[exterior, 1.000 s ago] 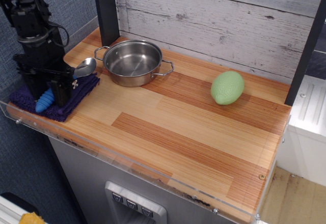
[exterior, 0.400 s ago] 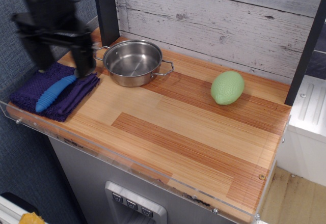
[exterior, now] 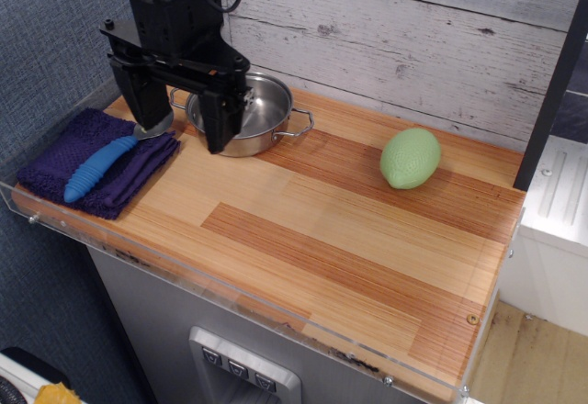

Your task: Pick up the spoon and place on purple towel

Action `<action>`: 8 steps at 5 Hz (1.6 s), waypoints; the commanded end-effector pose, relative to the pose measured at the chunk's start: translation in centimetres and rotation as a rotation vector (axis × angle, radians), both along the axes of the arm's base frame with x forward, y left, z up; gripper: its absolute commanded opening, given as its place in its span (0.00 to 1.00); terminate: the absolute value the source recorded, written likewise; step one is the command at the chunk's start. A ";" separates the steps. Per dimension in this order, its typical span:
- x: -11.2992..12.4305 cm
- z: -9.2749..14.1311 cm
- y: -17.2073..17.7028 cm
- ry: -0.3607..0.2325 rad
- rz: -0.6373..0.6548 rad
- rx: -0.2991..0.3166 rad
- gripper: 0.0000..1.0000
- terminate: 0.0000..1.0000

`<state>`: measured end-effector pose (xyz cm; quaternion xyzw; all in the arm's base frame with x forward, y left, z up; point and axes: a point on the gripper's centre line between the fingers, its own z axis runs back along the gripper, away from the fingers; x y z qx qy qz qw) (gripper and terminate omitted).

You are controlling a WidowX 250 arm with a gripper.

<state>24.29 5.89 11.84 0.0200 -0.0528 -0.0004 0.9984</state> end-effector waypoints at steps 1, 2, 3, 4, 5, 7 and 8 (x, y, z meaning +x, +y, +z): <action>0.2 0.6 0.2 -0.040 -0.073 0.003 1.00 0.00; 0.2 0.8 0.4 -0.036 -0.079 0.050 1.00 0.00; 0.2 0.8 0.4 -0.036 -0.079 0.050 1.00 0.00; 0.2 0.8 0.4 -0.036 -0.079 0.050 1.00 0.00; 0.2 0.8 0.4 -0.036 -0.079 0.050 1.00 0.00; 0.2 0.8 0.4 -0.036 -0.079 0.050 1.00 0.00; 0.2 0.8 0.4 -0.036 -0.079 0.050 1.00 1.00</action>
